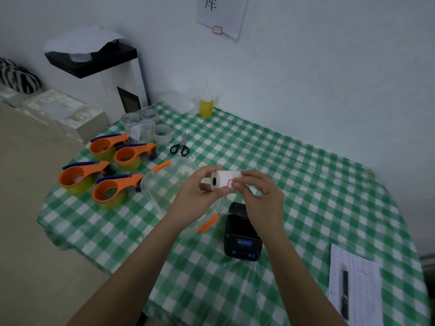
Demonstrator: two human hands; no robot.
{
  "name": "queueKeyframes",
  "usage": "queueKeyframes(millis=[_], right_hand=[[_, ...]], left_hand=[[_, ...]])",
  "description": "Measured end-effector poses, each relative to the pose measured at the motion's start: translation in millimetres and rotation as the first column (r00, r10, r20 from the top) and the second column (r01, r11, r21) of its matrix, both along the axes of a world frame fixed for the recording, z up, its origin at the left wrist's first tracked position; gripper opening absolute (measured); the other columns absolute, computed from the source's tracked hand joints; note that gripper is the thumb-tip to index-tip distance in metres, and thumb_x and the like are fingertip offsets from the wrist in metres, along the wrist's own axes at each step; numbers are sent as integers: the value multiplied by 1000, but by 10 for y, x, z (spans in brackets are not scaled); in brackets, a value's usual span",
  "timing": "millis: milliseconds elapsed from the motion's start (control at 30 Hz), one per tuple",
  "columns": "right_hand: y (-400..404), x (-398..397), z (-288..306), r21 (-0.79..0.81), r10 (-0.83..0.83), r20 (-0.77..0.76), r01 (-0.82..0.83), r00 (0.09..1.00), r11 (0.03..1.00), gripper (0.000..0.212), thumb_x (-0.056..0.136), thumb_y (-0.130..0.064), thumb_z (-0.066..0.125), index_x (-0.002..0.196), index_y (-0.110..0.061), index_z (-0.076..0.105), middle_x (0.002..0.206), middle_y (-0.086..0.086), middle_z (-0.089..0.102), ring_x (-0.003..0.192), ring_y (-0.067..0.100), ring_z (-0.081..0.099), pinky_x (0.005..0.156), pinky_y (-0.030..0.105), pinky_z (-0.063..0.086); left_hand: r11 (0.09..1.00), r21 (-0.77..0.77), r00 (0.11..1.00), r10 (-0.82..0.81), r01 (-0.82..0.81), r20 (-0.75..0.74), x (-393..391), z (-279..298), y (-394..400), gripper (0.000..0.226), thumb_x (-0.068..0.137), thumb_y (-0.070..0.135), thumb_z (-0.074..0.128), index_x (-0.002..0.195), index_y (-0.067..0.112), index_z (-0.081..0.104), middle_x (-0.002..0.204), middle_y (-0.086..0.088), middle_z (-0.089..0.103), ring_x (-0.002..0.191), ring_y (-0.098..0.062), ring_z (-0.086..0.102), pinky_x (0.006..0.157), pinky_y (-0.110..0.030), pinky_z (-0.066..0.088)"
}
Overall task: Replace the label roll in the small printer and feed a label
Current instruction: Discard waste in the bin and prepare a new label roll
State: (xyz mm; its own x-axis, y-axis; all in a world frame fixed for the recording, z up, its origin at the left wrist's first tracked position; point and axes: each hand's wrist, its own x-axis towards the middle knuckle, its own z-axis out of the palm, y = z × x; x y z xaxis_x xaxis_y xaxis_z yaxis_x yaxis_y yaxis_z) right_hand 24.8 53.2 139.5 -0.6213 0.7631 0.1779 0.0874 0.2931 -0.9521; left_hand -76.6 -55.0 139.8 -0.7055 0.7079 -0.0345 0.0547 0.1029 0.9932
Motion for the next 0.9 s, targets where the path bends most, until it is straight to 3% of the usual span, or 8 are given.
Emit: queueKeyframes(millis=[267,467,600,667,767,900], right_hand=[[84,-33,-20,116,70,107,-83,992,990,15,84,-12,63,75,-25,61,95,-9,56,96,0,52,83,-1,33],[86,-2,-102,285,23,77,-44,997,958,17,85,-10,60,82,-26,58,97,-16,48,103,-5,42,90,2,29],[87,15,-114,417,16,28,-26,999,908,5,86,-19,58,84,-19,62,90,-27,46,94,-9,43,86,7,33],[90,28,-117,410,25,20,-31,999,911,5,86,-22,60,90,-23,62,89,-29,49,95,-10,45,87,8,35],[87,35,-114,352,36,47,-50,998,935,22,87,-21,61,108,-25,61,92,-21,56,94,-5,46,90,4,31],[101,12,-110,464,27,70,-57,997,884,18,87,-23,55,92,-16,71,86,-4,60,87,3,43,84,5,32]], left_hand=[[999,-39,1000,0,-1,-24,18,-2,42,40,76,25,72,112,32,56,110,5,58,81,-11,65,62,-9,52],[998,-55,1000,14,-14,-15,48,-20,72,40,77,28,72,113,31,56,110,7,59,87,-16,66,74,-25,54],[998,-53,1000,16,-16,-3,66,-30,73,37,78,26,71,113,30,57,107,8,59,85,-16,67,72,-24,54],[998,-51,1000,21,-21,2,66,-28,73,37,78,26,71,113,29,57,110,4,59,87,-19,68,72,-24,54],[998,-56,1000,24,-24,5,67,-28,63,37,78,25,71,113,29,58,112,0,59,88,-21,68,72,-25,54],[997,-71,999,40,-41,-4,79,-24,56,37,78,25,71,113,28,58,111,-2,57,84,-22,69,69,-25,55]])
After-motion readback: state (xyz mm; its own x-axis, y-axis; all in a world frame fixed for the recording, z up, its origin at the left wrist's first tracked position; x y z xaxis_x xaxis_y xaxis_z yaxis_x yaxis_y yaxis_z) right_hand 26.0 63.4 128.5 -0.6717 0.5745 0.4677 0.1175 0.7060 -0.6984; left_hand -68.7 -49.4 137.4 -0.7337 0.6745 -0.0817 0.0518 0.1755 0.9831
